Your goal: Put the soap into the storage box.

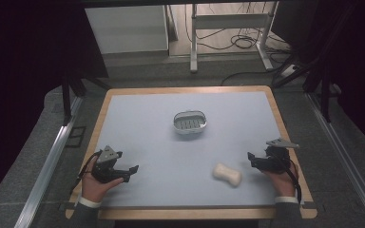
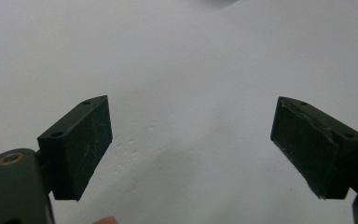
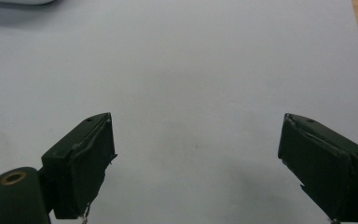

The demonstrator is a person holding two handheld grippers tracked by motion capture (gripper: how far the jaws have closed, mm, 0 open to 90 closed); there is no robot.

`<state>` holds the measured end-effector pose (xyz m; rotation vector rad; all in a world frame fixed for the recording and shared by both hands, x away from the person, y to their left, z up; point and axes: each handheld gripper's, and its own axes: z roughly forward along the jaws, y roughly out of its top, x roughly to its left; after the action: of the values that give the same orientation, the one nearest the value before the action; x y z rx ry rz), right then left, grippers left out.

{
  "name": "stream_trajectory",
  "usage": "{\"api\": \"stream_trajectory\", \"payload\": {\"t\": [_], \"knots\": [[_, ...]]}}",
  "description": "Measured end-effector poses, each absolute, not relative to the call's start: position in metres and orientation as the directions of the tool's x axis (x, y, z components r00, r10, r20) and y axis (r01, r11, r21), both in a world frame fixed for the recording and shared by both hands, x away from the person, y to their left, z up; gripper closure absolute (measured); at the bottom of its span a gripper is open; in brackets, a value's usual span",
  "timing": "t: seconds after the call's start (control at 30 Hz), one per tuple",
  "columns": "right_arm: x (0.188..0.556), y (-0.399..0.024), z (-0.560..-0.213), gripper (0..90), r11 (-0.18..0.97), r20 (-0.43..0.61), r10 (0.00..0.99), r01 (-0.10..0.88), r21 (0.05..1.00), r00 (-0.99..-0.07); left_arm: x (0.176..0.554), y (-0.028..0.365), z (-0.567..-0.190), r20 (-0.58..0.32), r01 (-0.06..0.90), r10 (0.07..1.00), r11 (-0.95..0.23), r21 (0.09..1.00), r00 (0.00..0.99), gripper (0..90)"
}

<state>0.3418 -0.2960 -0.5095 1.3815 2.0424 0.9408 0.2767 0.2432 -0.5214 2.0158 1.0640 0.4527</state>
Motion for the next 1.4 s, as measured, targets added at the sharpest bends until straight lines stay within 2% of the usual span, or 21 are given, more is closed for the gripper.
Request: {"api": "stream_trajectory", "payload": {"t": [0.13, 0.2, 0.33, 0.53, 0.63, 0.83, 1.27, 1.37, 1.4], "knots": [[0.341, -0.296, -0.510, 11.0, 0.252, -0.015, 0.925, 0.586, 0.770, -0.379, 0.277, 0.242, -0.522, -0.053, 0.524, 0.808, -0.329, 0.786, 0.587, 12.6], [0.341, -0.297, -0.509, 11.3, 0.234, 0.021, 0.918, 0.582, 0.779, -0.397, 0.277, 0.242, -0.522, -0.054, 0.523, 0.807, -0.329, 0.786, 0.588, 12.1], [0.339, -0.299, -0.506, 11.5, 0.252, 0.005, 0.911, 0.567, 0.784, -0.411, 0.277, 0.242, -0.522, -0.056, 0.523, 0.807, -0.326, 0.787, 0.588, 11.8], [0.338, -0.299, -0.505, 14.2, 0.271, -0.029, 0.920, 0.581, 0.767, -0.391, 0.277, 0.243, -0.520, -0.092, 0.521, 0.800, -0.294, 0.801, 0.593, 11.9], [0.337, -0.303, -0.503, 14.8, 0.262, -0.024, 0.923, 0.582, 0.770, -0.384, 0.277, 0.243, -0.521, -0.060, 0.522, 0.804, -0.326, 0.788, 0.592, 12.0], [0.334, -0.309, -0.497, 14.9, 0.257, -0.023, 0.925, 0.579, 0.774, -0.380, 0.277, 0.242, -0.521, -0.063, 0.515, 0.801, -0.319, 0.796, 0.595, 12.6], [0.327, -0.308, -0.484, 16.9, 0.311, -0.040, 0.894, 0.555, 0.771, -0.446, 0.276, 0.244, -0.519, -0.090, 0.526, 0.801, -0.299, 0.796, 0.591, 13.4], [0.327, -0.306, -0.481, 18.5, 0.299, -0.030, 0.893, 0.543, 0.784, -0.449, 0.276, 0.243, -0.518, -0.100, 0.529, 0.800, -0.291, 0.797, 0.591, 13.8], [0.326, -0.303, -0.476, 19.2, 0.268, 0.007, 0.886, 0.523, 0.809, -0.464, 0.276, 0.243, -0.519, -0.108, 0.530, 0.796, -0.289, 0.797, 0.596, 13.9]]}}
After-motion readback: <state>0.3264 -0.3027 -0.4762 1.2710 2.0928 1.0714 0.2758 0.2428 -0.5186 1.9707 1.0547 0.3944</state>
